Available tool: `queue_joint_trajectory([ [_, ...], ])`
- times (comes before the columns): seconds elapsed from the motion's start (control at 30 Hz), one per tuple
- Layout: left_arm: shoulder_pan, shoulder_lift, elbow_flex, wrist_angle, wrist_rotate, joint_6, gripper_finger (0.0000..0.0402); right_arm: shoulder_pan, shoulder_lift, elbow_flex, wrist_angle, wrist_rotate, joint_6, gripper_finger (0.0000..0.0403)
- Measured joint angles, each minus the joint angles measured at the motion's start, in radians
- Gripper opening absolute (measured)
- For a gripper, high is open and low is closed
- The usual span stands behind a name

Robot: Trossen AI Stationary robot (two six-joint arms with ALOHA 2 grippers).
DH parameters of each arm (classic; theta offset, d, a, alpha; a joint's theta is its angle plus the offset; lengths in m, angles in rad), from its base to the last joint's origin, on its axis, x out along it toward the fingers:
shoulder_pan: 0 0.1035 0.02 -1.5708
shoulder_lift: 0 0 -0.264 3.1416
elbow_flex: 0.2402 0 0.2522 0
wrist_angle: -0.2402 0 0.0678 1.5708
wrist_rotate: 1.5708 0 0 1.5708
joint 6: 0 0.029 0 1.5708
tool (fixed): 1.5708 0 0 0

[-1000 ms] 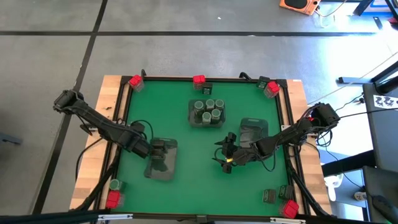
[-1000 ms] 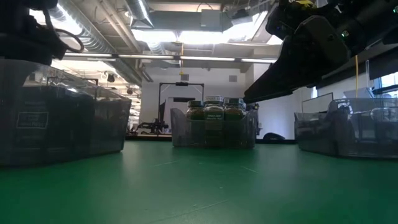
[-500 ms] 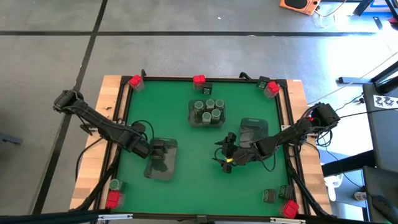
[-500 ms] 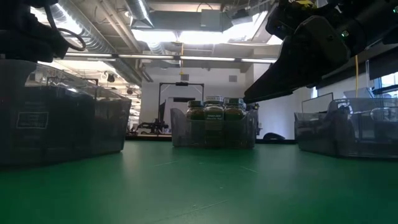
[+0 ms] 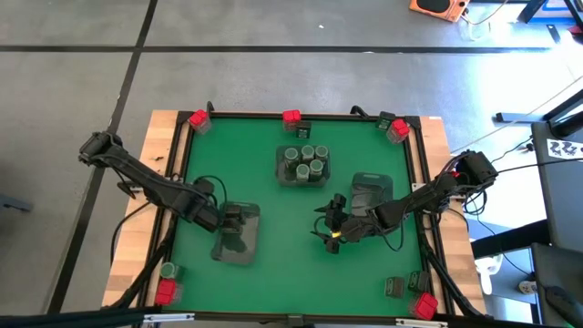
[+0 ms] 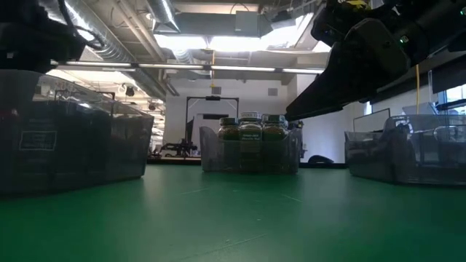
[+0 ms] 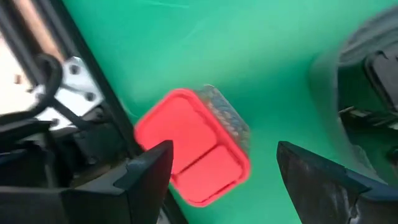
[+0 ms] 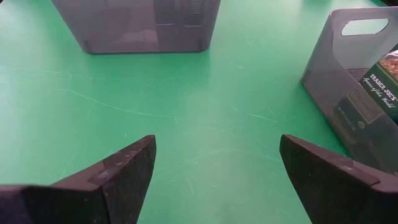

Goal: Sort spices by type
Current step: Put the red seasoning can into the right black bin

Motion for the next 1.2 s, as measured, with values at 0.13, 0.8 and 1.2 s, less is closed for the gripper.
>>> queue_joint_trajectory([
  [0.13,0.000,0.000,0.033,-0.036,-0.023,-0.014,0.0282,0.000,0.000,0.000,0.001,0.000,0.000,0.0342],
  [0.8,0.001,0.045,0.043,-0.116,-0.014,-0.309,0.0282,0.000,0.000,0.000,0.002,-0.002,0.000,0.0342],
  [1.2,-0.011,0.091,0.013,-0.104,0.003,-0.396,0.0282,0.000,0.000,0.000,0.006,-0.028,0.010,0.0342],
])
